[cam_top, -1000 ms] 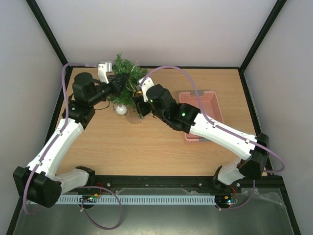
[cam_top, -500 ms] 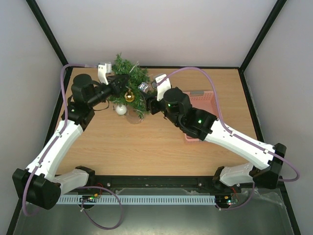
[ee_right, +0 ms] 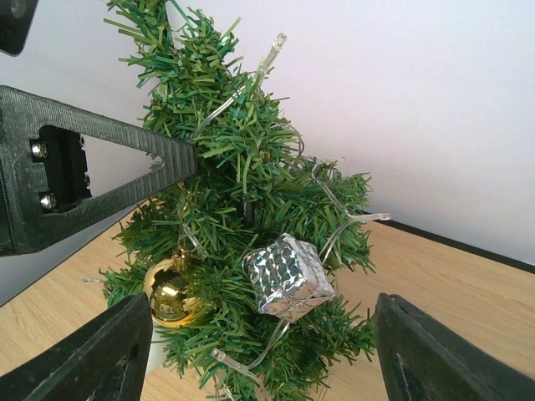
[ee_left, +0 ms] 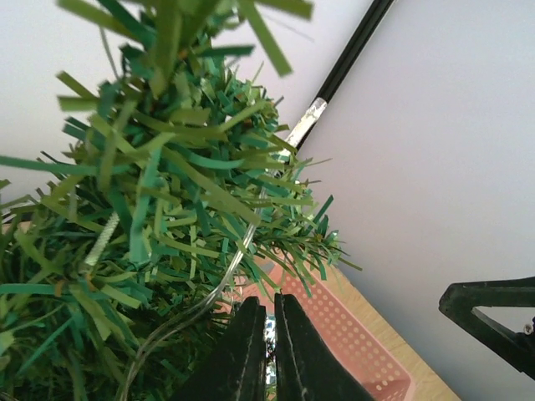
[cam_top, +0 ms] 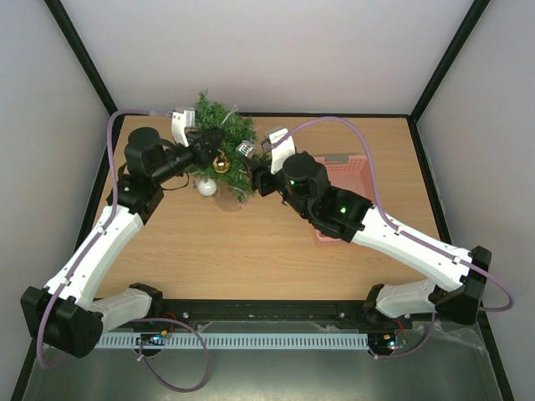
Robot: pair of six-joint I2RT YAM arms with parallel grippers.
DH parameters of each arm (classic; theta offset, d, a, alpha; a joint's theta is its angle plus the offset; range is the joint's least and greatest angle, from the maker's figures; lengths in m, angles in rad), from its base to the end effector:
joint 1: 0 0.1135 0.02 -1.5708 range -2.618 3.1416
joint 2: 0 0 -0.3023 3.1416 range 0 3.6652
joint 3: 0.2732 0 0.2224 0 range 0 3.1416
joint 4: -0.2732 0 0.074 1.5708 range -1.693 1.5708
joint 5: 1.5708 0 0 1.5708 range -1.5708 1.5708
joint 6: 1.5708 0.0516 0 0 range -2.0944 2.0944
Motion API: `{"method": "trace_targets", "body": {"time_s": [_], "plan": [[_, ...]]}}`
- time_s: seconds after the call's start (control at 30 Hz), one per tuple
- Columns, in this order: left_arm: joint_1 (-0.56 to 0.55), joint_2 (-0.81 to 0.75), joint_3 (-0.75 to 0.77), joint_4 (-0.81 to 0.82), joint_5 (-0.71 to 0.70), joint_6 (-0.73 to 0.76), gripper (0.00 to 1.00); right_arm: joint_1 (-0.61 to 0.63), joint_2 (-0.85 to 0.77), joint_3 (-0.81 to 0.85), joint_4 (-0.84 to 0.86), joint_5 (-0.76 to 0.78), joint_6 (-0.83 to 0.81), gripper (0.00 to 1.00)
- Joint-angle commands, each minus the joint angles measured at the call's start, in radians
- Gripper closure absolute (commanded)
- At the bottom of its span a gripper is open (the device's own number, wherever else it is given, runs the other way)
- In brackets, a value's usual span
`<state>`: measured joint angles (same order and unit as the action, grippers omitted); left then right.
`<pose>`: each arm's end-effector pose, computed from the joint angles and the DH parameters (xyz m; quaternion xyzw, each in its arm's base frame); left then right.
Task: Decorate the small christmas tree
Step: Hang the decoration item on the Christmas tree.
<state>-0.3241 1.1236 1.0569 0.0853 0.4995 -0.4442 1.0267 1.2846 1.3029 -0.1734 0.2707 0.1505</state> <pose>0.2066 -0.0955 0.4339 0.1353 0.6881 -0.4197 0.5762 0.1515 0.2238 0.4483 -0.2399 0.7189 0.2724 0.5928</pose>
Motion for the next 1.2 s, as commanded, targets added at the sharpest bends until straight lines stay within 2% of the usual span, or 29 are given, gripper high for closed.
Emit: {"method": "trace_targets", "body": {"time_s": [0.0,0.43,0.6,0.9,0.93,0.97,1.0,1.17], "plan": [[-0.008,-0.016,-0.014,0.014,0.012,0.024,0.94,-0.005,-0.031,-0.015,0.029,0.023,0.01,0.3],[-0.012,-0.043,-0.013,0.002,-0.025,0.025,0.82,-0.005,-0.051,-0.042,0.032,0.028,0.01,0.3],[-0.012,-0.068,-0.01,-0.008,-0.056,0.03,0.7,-0.004,-0.063,-0.062,0.043,0.026,0.011,0.3],[-0.012,-0.129,0.0,-0.107,-0.142,0.06,0.29,-0.005,-0.105,-0.131,0.031,0.045,0.039,0.3],[-0.013,-0.139,0.001,-0.131,-0.158,0.069,0.22,-0.005,-0.112,-0.145,0.026,0.057,0.041,0.29],[-0.012,-0.155,0.0,-0.156,-0.172,0.081,0.04,-0.005,-0.12,-0.159,0.018,0.071,0.043,0.29],[-0.012,-0.174,-0.001,-0.182,-0.189,0.094,0.01,-0.005,-0.125,-0.17,0.006,0.089,0.045,0.29],[-0.013,-0.253,-0.049,-0.304,-0.28,0.148,0.01,-0.026,-0.136,-0.217,-0.059,0.172,0.068,0.28]]}}
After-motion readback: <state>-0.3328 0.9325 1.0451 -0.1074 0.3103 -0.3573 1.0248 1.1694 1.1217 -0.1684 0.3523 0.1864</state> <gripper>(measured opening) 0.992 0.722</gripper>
